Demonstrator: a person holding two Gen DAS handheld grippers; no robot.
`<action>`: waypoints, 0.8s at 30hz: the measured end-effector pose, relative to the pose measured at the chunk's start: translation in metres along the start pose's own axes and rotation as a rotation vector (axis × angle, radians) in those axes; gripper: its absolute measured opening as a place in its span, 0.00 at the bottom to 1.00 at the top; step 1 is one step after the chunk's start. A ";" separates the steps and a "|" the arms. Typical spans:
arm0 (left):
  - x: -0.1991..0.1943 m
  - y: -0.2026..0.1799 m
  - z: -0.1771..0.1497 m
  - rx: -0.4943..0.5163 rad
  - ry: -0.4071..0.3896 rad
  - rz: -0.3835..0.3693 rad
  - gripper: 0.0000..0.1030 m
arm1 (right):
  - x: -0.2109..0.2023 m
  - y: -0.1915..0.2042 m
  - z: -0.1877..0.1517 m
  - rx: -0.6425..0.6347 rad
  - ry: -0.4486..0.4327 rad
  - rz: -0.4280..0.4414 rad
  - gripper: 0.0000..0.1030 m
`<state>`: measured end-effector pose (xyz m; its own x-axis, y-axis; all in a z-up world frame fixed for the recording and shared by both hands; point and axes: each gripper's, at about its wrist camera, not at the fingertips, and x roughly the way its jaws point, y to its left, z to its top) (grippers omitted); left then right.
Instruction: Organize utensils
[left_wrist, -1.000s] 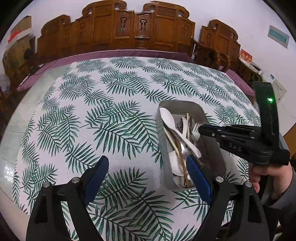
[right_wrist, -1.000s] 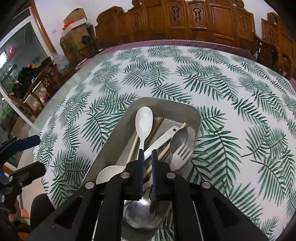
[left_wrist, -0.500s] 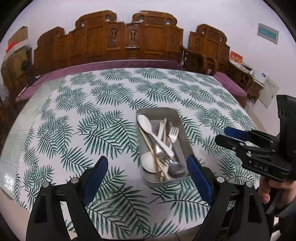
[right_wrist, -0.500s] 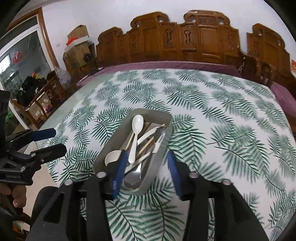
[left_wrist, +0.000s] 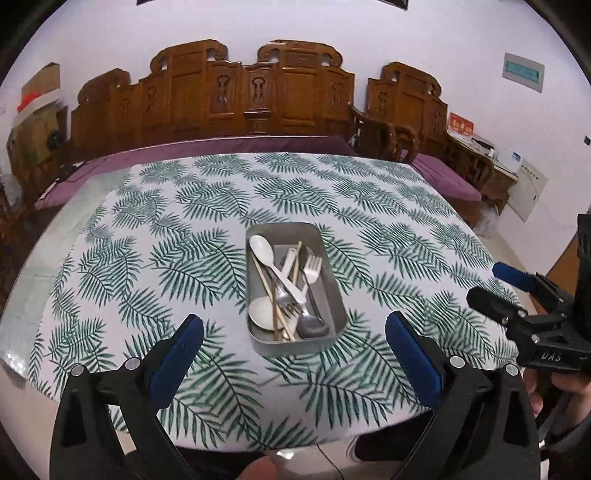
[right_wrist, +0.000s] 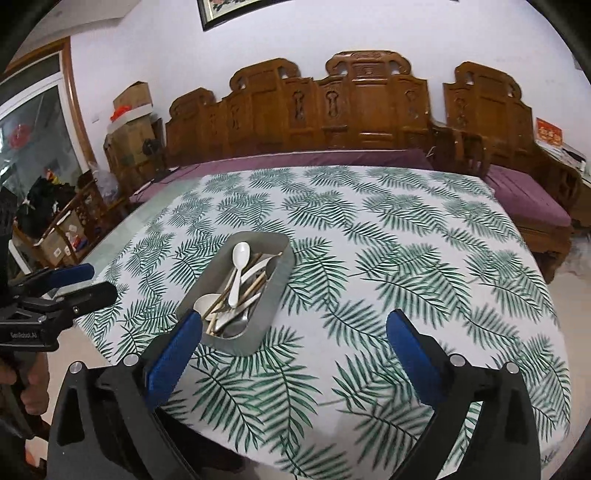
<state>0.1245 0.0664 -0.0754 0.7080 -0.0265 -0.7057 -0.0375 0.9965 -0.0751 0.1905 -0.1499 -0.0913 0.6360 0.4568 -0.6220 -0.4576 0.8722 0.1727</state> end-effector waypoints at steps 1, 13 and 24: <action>-0.003 -0.002 -0.002 0.001 -0.004 -0.003 0.92 | -0.006 -0.002 -0.003 0.005 -0.007 -0.004 0.97; -0.041 -0.022 -0.019 0.026 -0.055 0.008 0.92 | -0.056 -0.007 -0.019 0.018 -0.069 -0.080 0.97; -0.093 -0.041 -0.003 0.048 -0.165 0.010 0.92 | -0.111 -0.002 -0.001 0.007 -0.181 -0.102 0.97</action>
<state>0.0577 0.0279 -0.0087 0.8142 -0.0072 -0.5805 -0.0140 0.9994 -0.0320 0.1199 -0.2022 -0.0233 0.7803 0.3894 -0.4894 -0.3812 0.9165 0.1215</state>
